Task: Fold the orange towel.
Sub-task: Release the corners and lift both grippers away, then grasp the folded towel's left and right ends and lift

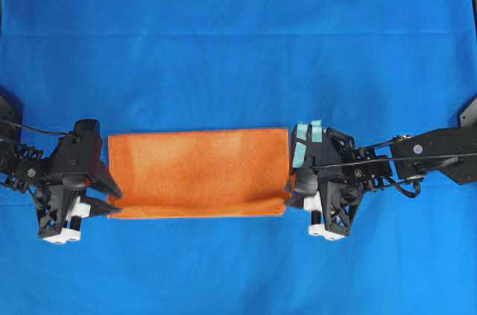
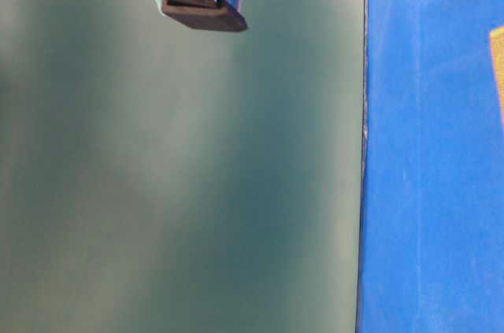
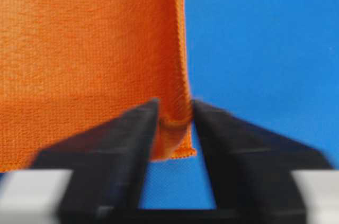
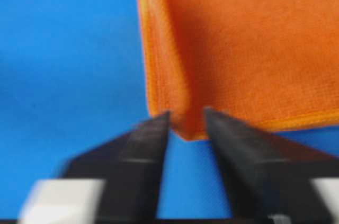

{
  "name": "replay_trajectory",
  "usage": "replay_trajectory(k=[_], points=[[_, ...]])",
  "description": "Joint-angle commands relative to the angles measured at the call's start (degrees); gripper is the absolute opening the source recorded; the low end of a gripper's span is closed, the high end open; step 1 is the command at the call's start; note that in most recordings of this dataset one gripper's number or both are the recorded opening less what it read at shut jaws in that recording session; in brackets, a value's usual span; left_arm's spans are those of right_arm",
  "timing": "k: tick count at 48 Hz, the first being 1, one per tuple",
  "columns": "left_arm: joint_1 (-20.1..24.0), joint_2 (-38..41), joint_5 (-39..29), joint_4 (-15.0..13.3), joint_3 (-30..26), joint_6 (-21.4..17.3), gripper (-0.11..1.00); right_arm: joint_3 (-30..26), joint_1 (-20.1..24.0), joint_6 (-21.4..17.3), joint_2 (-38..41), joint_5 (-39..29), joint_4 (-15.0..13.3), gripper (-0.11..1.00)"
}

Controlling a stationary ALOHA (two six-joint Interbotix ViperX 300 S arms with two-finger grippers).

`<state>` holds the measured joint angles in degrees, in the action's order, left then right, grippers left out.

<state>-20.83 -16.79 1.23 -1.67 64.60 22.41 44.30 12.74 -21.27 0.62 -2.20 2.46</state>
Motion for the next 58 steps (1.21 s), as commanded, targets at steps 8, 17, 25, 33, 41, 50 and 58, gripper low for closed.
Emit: replay_trajectory(k=[8,17,25,33,41,50,58], points=[[-0.18,-1.14,-0.44,0.0,-0.44,-0.53,0.8,-1.23,0.09,0.26,-1.23,0.09,-0.18,0.66],[4.48,-2.9,-1.32,0.0,0.0,-1.32,0.78,-1.14,-3.78,0.62,-2.37,-0.18,-1.67,0.63],[11.07,-3.6,-2.46,0.09,0.44,-5.27,0.77,-1.41,-9.76,0.79,-2.46,-1.05,-4.31,0.63],[14.94,-3.6,-3.34,0.09,0.53,-9.49,0.77,-1.41,-13.8,0.79,-2.37,-2.2,-6.24,0.63],[17.14,-3.34,-4.48,0.0,0.53,-11.43,0.77,-1.41,-14.94,0.79,-2.02,-2.9,-7.03,0.63],[17.93,-1.85,-4.48,0.09,0.97,-11.6,0.77,-1.58,-15.82,0.79,0.26,-2.29,-7.56,0.63],[18.9,1.05,-3.96,0.09,2.55,-11.6,0.77,-2.37,-16.08,0.79,3.69,-1.32,-7.65,0.63]])
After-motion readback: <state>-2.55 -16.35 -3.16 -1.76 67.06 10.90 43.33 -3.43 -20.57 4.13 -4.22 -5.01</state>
